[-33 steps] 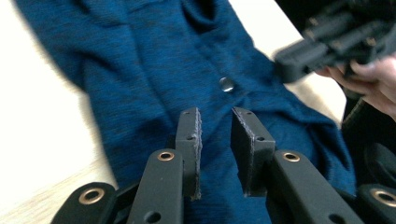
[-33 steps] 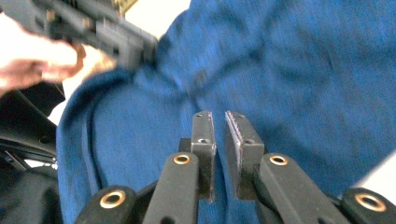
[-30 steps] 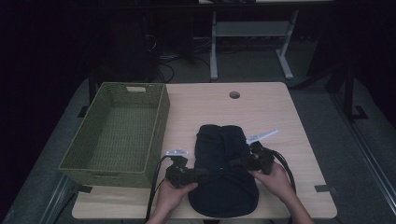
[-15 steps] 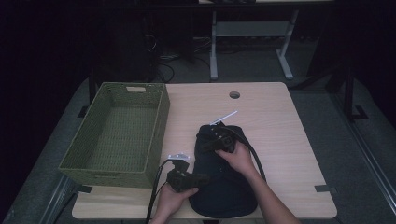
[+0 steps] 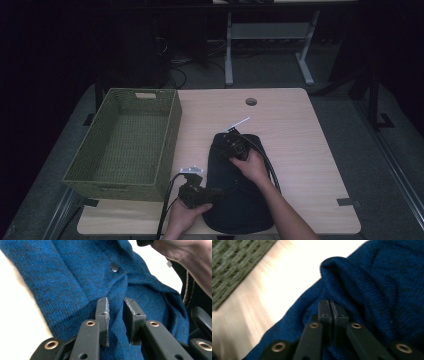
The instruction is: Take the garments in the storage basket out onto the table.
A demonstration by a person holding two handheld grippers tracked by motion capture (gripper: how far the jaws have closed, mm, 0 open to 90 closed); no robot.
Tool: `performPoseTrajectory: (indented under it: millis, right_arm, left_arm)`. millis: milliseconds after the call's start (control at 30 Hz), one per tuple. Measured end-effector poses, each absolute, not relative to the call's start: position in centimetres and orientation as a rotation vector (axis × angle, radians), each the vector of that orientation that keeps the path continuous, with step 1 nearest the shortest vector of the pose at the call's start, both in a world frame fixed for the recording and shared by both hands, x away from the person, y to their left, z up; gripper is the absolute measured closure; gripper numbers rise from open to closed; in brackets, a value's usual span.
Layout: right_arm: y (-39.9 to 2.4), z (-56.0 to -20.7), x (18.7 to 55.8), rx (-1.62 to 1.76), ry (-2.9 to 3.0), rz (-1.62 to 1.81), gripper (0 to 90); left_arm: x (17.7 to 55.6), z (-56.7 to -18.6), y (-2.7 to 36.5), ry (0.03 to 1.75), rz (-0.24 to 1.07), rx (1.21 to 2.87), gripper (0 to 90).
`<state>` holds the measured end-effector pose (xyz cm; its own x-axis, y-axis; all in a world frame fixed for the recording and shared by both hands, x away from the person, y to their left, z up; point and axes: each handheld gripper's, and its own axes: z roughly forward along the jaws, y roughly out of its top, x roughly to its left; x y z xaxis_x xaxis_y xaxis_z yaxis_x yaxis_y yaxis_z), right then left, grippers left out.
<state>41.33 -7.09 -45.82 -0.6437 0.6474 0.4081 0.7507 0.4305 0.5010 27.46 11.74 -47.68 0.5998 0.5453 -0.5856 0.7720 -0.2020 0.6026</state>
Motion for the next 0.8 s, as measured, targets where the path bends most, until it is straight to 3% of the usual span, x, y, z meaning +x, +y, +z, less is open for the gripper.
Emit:
performPoseTrajectory:
  millis: [433,800]
  right_arm:
    - [-12.4,-42.3,38.5,-1.197,-2.396,-1.251,77.0]
    - [-17.5,-44.7,36.6,-1.286,-2.368,-1.213,76.2]
  left_arm:
    - [30.7,-46.5,11.2,1.115,-0.215,1.812,72.6]
    - [31.1,-47.4,10.6,1.159,-0.205,1.887,71.5]
